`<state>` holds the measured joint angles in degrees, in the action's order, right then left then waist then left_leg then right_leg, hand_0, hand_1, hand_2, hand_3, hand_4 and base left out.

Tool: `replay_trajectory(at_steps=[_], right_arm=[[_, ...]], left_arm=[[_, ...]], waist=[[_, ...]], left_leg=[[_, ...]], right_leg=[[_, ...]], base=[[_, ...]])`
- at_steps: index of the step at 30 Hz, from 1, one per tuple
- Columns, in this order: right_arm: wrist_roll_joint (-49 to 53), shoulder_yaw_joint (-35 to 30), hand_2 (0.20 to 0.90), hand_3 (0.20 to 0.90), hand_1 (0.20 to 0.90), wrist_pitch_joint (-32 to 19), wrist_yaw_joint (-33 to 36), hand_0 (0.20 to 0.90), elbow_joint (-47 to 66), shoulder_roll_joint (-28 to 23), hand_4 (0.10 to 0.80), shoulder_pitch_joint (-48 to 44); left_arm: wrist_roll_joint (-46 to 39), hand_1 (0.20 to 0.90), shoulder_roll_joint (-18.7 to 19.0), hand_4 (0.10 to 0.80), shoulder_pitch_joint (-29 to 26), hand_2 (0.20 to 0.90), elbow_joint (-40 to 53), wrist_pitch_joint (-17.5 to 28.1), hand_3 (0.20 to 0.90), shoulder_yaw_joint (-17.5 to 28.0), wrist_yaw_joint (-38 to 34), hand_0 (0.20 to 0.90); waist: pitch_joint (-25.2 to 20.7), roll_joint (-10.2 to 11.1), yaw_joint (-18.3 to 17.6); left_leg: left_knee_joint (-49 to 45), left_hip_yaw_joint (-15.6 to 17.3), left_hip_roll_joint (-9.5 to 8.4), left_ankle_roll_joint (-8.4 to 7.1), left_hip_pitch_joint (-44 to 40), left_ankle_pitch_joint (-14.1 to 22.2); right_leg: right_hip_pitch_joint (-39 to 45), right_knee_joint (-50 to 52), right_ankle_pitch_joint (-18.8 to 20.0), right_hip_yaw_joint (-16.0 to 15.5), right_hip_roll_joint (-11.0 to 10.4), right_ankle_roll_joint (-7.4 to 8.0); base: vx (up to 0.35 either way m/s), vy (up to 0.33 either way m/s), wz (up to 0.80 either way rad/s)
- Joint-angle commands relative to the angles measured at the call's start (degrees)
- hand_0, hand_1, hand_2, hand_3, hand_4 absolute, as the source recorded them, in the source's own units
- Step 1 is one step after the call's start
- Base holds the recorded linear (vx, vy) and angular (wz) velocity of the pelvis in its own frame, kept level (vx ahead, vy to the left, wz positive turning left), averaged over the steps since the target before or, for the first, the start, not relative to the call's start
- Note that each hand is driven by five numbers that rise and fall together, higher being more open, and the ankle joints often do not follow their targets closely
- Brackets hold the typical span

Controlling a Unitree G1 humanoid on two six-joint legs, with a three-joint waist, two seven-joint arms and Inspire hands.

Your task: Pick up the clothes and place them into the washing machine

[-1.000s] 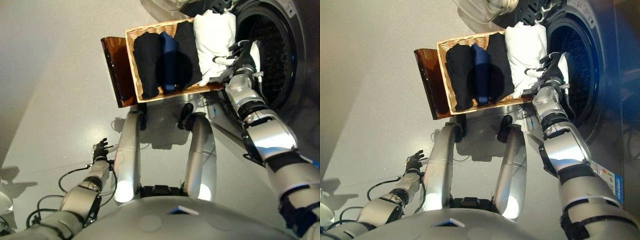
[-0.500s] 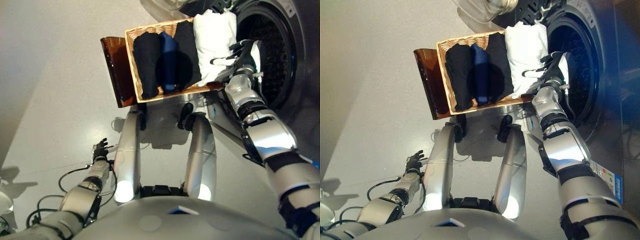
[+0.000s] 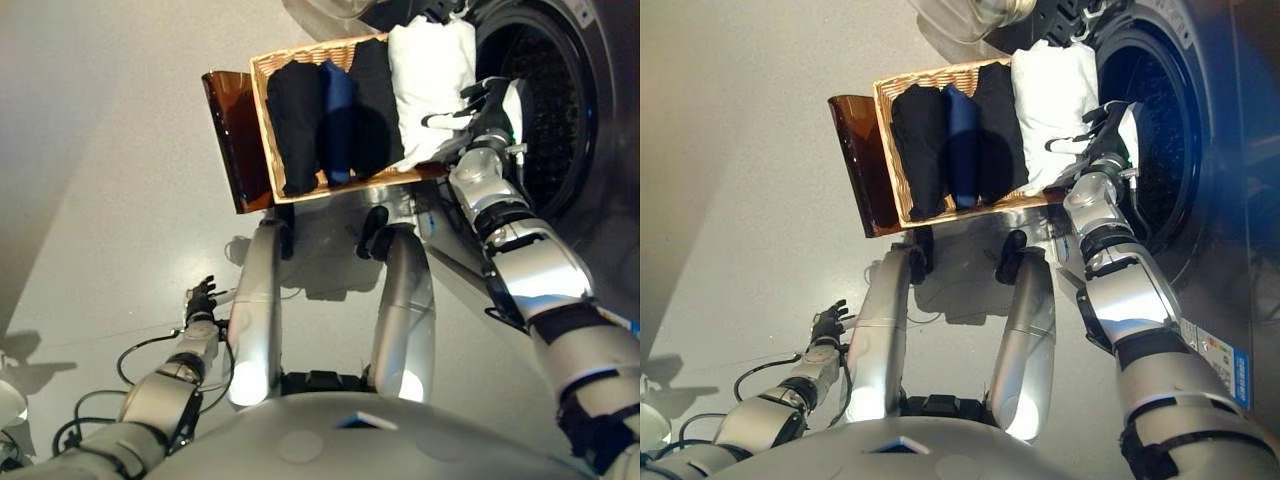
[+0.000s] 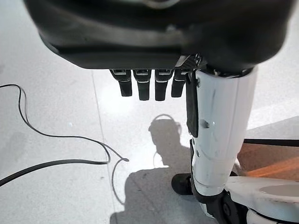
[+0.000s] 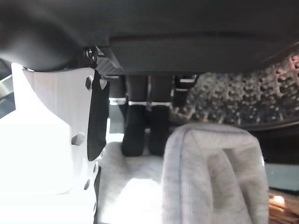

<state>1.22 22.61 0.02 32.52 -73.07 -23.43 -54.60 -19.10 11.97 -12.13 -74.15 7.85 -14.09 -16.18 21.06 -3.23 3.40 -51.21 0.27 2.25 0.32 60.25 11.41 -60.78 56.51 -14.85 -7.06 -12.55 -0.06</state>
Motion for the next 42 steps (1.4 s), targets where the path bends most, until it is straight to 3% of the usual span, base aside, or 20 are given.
replay_trajectory(at_steps=[1,12,13,14,15,36,42], right_arm=[[-2.1,2.5,0.9,0.9,0.9,-2.7,-0.4,0.9,0.6,1.4,0.8,-6.9],[-2.6,3.7,0.9,0.9,0.9,-2.5,-1.2,0.9,-0.9,0.5,0.8,-7.9],[-2.6,3.8,0.782,0.782,0.782,-2.5,-1.3,0.782,-1.0,0.5,0.716,-8.0],[-2.8,4.1,0.395,0.395,0.395,-2.5,-1.9,0.395,-1.3,0.2,0.439,-8.2],[-3.1,4.5,0.2,0.2,0.2,-2.5,-2.1,0.2,-1.3,0.1,0.3,-8.3],[-2.5,3.3,0.2,0.2,0.2,-2.7,-2.5,0.2,-0.5,-1.1,0.3,-7.1],[6.3,-3.2,0.2,0.2,0.2,-6.0,-2.9,0.2,7.2,-0.3,0.3,-0.8]], left_arm=[[-0.7,0.9,2.2,0.8,4.0,0.9,-0.7,-0.3,0.9,-0.2,-1.4,0.9],[-0.6,0.9,2.2,0.8,4.5,0.9,-0.1,-0.3,0.9,-0.6,-1.0,0.9],[-0.5,0.9,2.2,0.8,4.5,0.9,-0.1,-0.3,0.9,-0.6,-1.0,0.9],[-0.4,0.9,2.3,0.8,4.6,0.9,-0.1,-0.2,0.9,-0.5,-1.0,0.9],[-0.4,0.9,2.3,0.8,4.6,0.9,-0.2,-0.2,0.9,-0.4,-0.9,0.9],[-0.5,0.9,2.7,0.8,4.4,0.9,-1.4,-0.5,0.9,0.5,-0.7,0.9],[-1.5,0.9,2.9,0.8,3.7,0.9,-2.5,-0.4,0.9,1.6,-0.9,0.9]], waist=[[0.1,-1.1,1.8],[0.2,-1.3,2.0],[0.2,-1.3,2.0],[0.1,-1.2,2.0],[0.1,-1.2,2.0],[-0.2,-0.8,1.4],[-0.2,-0.2,0.2]], left_leg=[[-1.5,2.5,-1.49,0.77,0.7,3.1],[-2.3,2.8,-1.6,0.83,1.8,3.2],[-2.4,2.7,-1.65,0.83,1.9,3.2],[-2.5,2.8,-1.65,0.86,2.0,3.3],[-2.4,2.7,-1.65,0.85,2.0,3.3],[-0.1,2.8,-1.6,0.95,0.3,2.8],[3.7,2.9,-1.38,0.99,-2.3,1.5]], right_leg=[[1.4,-2.4,-0.5,2.5,0.1,0.79],[0.2,-1.5,-0.8,2.5,0.0,0.63],[0.1,-1.5,-0.7,2.5,0.1,0.63],[0.0,-1.4,-0.7,2.5,0.0,0.6],[-0.1,-1.5,-0.7,2.6,0.0,0.62],[1.2,-3.2,-0.3,2.7,0.2,0.55],[3.5,-6.4,1.0,2.7,0.5,0.63]], base=[[0.0,0.0,0.0],[0.0,0.001,0.0],[0.0,0.0,0.0],[0.0,0.0,0.0],[0.0,0.0,0.0],[0.0,0.0,0.0],[0.01,-0.001,0.02]])
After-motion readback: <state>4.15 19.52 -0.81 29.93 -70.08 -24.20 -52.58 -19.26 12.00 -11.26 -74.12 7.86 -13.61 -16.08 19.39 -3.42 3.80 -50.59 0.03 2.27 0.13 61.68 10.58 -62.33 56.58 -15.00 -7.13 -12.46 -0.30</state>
